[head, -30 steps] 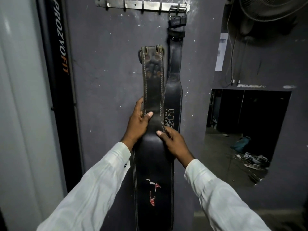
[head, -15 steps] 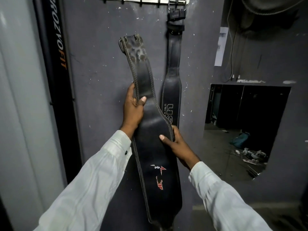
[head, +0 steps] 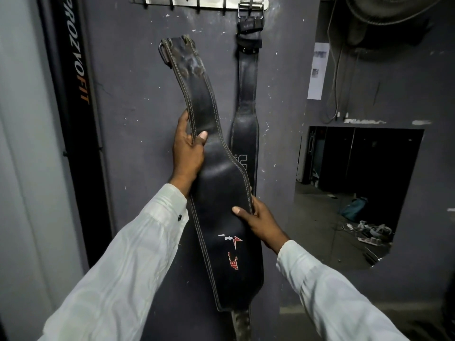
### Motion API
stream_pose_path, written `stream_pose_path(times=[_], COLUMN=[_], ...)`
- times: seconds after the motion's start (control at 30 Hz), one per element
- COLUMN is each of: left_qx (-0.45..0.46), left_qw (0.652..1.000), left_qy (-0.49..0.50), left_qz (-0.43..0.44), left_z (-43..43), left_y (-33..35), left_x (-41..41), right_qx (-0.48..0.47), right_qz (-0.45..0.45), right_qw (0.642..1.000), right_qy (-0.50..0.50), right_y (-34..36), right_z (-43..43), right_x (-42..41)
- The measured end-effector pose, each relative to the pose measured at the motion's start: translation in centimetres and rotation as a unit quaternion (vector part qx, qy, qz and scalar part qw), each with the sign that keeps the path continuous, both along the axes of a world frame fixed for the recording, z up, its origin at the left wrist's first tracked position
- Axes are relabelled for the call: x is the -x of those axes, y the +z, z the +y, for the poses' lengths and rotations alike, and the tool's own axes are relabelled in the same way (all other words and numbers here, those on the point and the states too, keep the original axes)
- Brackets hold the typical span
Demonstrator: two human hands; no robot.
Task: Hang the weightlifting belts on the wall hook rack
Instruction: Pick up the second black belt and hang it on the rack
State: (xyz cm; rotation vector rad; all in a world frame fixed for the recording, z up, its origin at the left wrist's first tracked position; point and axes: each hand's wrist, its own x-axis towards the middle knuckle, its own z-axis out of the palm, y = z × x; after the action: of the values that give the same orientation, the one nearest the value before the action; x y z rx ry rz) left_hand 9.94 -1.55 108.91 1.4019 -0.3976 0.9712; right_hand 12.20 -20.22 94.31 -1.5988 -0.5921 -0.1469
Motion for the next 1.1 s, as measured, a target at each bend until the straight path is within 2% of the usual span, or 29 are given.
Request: stream_pose_path(times=[0.1,0.2,0.37,0.47,0.63,0.77,0.87,1.03,1.1], left_qx=[0.003,0.000,-0.005,-0.007,-0.036,-0.091,-0.096,-0.113,-0.130], left_qw=[1.000,1.000,1.000,1.000,0.999,0.996,0.995,0.993,0.991], left_qy=[0.008,0.004,0.003,0.009,-0.002,-0.022,-0.029,-0.028,-0.023], left_qz=[0.004,0.002,0.005,-0.005,0.005,0.016,0.011,0.003,-0.012], left_z=[-0.2,-0.4,-0.7,-0.5,-0.5,-1.0,-1.3,-1.4,-1.8], left_y=[0.3,0.6,0.9,1.2,1.7,0.9,0.8,1.8,1.7], left_x=[0.0,-0.3,-0.6,-0.8,-1.0,-0.7,-0.5,0.0,0.4], right_qx=[-0.016,0.026,0.002,0.052,0.081,0.132,0.128,-0.018,-0.085], right_qz=[-0.001,0.038,0.035,0.068,0.106,0.129,0.066,-0.051,-0.078], right_qw=[1.000,0.998,0.999,0.995,0.989,0.978,0.989,0.998,0.993], right_qy=[-0.004,0.039,0.017,0.058,0.057,0.093,0.040,-0.010,0.006], right_y=[-0.3,-1.2,-2.0,-2.1,-3.8,-0.9,2.9,9.9,12.6], right_z=[0.1,-0.6,-0.6,-1.2,-1.7,-1.8,-1.1,1.4,2.4], right_x=[-0.1,-0.5,-0.4,-0.2,-0.2,-0.6,-0.8,-0.3,0.2])
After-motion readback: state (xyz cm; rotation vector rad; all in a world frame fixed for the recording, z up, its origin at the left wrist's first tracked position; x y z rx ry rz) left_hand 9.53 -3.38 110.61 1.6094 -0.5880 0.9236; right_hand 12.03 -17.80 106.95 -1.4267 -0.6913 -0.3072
